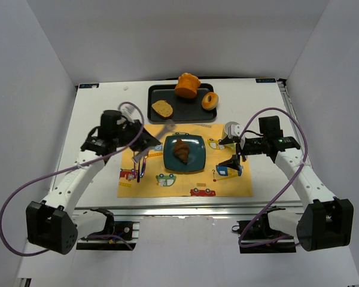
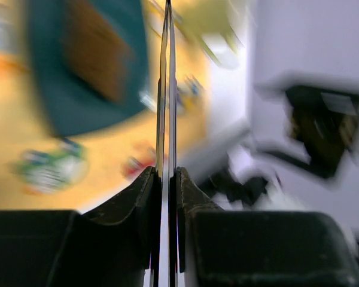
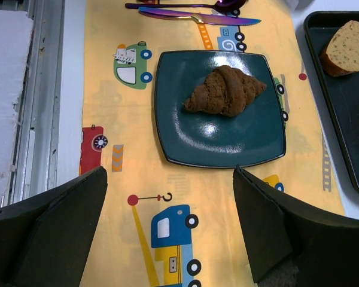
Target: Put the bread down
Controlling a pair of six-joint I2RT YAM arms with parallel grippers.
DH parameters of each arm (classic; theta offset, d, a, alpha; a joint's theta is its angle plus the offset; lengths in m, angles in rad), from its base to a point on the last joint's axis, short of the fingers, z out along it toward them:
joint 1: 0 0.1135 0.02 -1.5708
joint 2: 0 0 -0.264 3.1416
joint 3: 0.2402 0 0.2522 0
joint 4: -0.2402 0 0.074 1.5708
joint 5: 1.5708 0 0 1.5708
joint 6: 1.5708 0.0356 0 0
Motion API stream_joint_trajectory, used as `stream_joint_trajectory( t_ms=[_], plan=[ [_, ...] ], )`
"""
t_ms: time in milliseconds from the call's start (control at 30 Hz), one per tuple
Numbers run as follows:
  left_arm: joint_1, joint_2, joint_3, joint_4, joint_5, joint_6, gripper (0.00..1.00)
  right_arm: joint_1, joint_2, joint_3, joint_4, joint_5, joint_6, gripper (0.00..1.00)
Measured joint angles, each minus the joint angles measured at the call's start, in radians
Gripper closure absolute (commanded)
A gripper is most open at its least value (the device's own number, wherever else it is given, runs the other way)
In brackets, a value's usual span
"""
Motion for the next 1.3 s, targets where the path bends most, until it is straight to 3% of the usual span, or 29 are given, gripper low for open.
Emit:
stream_joint_trajectory(
  t_ms=[100, 200, 367, 500, 667, 700, 867, 900, 967, 1133, 1200, 1300],
  plan=[
    [0.143, 0.031, 0.048, -0.088, -0.152, 0.120, 1.00, 0.000, 0.000, 0.000, 0.000, -0.001, -0.003, 0.11],
    [0.193, 0.075, 0.090, -0.126, -0.323, 0.264, 1.00, 0.000, 0.002, 0.000, 0.003, -0.005, -0.003, 0.10],
    [0.251, 0.149, 0.039, -0.024, -0.510, 0.520, 1.00, 0.000, 0.018, 0.000, 0.012, -0.008, 0.010, 0.10],
    [0.302, 0.251, -0.056, 0.079, -0.583, 0.720, 1.00, 0.001, 0.018, 0.000, 0.058, 0.025, 0.053, 0.11],
    [0.381, 0.361, -0.117, 0.195, -0.587, 0.837, 0.98, 0.002, 0.018, 0.000, 0.122, 0.094, 0.153, 0.11],
    [0.398, 0.364, -0.130, 0.223, -0.587, 0.846, 0.87, 0.002, 0.018, 0.000, 0.139, 0.112, 0.175, 0.11],
    [0.469, 0.387, -0.159, 0.328, -0.579, 0.844, 0.63, 0.002, 0.011, -0.008, 0.236, 0.205, 0.300, 0.11],
    [0.480, 0.400, -0.160, 0.341, -0.578, 0.839, 0.38, 0.002, 0.006, -0.014, 0.259, 0.228, 0.335, 0.11],
    [0.498, 0.433, -0.160, 0.353, -0.565, 0.828, 0.16, 0.002, -0.001, -0.021, 0.304, 0.273, 0.404, 0.11],
    [0.533, 0.460, -0.156, 0.367, -0.534, 0.799, 0.11, 0.002, -0.005, -0.021, 0.391, 0.386, 0.570, 0.11],
    [0.542, 0.457, -0.156, 0.366, -0.526, 0.787, 0.03, 0.002, -0.003, -0.012, 0.394, 0.423, 0.611, 0.10],
    [0.555, 0.433, -0.156, 0.341, -0.515, 0.761, 0.02, 0.002, 0.008, 0.021, 0.395, 0.477, 0.655, 0.11]
  ],
)
